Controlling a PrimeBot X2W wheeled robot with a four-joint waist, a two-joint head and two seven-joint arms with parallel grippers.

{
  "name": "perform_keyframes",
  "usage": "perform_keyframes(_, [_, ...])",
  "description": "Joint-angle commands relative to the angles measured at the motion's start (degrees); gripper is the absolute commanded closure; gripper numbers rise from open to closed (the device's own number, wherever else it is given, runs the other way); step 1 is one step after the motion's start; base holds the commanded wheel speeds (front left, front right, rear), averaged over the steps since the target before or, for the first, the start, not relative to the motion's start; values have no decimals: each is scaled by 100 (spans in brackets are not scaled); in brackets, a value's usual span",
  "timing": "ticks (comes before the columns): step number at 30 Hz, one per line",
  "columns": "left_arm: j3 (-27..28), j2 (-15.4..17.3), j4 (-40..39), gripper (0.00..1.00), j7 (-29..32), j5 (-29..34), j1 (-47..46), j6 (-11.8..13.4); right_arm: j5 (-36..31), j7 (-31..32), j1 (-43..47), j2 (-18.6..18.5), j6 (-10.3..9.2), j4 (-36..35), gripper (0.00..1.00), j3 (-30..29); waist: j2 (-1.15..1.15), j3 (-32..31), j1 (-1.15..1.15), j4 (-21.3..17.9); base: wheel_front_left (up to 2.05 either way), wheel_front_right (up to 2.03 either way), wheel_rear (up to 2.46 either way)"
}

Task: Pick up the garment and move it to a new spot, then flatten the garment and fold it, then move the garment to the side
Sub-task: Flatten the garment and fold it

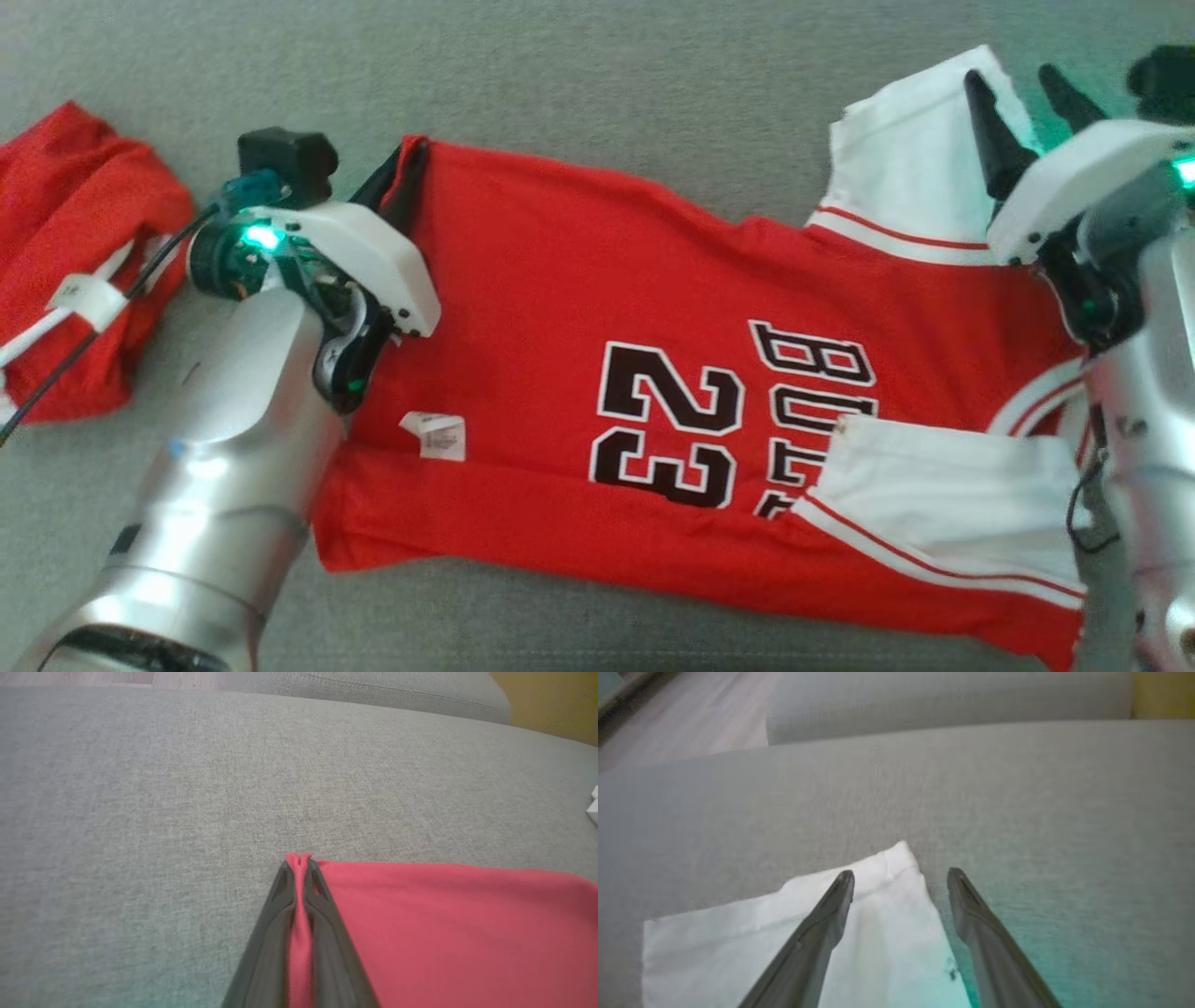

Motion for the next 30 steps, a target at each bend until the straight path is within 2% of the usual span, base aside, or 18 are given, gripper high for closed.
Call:
perform_keyframes(1, [133, 137, -4, 100, -64, 40, -190, -7, 48, 127, -163, -116, 22, 115, 0, 221, 0, 74, -1, 131, 0, 0, 0])
perform_keyframes(4, [103, 67, 93, 100, -144, 8, -217, -46, 126, 452, -412, -229, 22, 715, 0, 460, 0, 65, -1, 210, 0, 0, 0])
perform_keyframes(5, [94, 52, 127, 100, -167, -4, -214, -59, 170, 578, -463, -247, 22, 864, 9, 528, 0, 48, -1, 221, 0, 0, 0])
perform_keyframes(6, [85, 44, 159, 100, -187, -14, -211, -70, 227, 670, -507, -261, 22, 965, 51, 589, 0, 29, -1, 228, 0, 0, 0])
perform_keyframes(7, [84, 39, 193, 100, -210, -31, -203, -80, 287, 744, -538, -278, 22, 1036, 100, 645, 0, 3, -1, 231, 0, 0, 0])
perform_keyframes(10, [103, 54, 290, 100, -300, -83, -162, -102, 435, 887, -575, -349, 22, 1131, 100, 811, 0, -108, -1, 209, 0, 0, 0])
perform_keyframes(14, [151, 102, 329, 100, -475, -101, -139, -89, 506, 609, -622, -461, 22, 977, 100, 871, 0, -239, -1, 178, 0, 0, 0])
perform_keyframes(16, [220, 175, 298, 100, -728, -101, -109, -38, 569, 146, -616, -529, 22, 683, 100, 853, 0, -425, -1, 142, 0, 0, 0])
perform_keyframes(20, [354, 327, 101, 100, -1065, -125, 17, 54, 649, -326, -401, -589, 22, 145, 100, 676, 0, -733, -1, 87, 0, 0, 0])
perform_keyframes(25, [469, 573, -445, 100, -1268, -168, 510, 200, 616, -496, 371, -518, 22, -786, 100, 420, 0, -1098, -1, -19, 0, 0, 0])
perform_keyframes(30, [593, 772, -1323, 100, -1243, -381, 1540, 392, 584, -319, 1819, -275, 22, -1927, 100, 196, 0, -1324, -1, -110, 0, 0, 0])
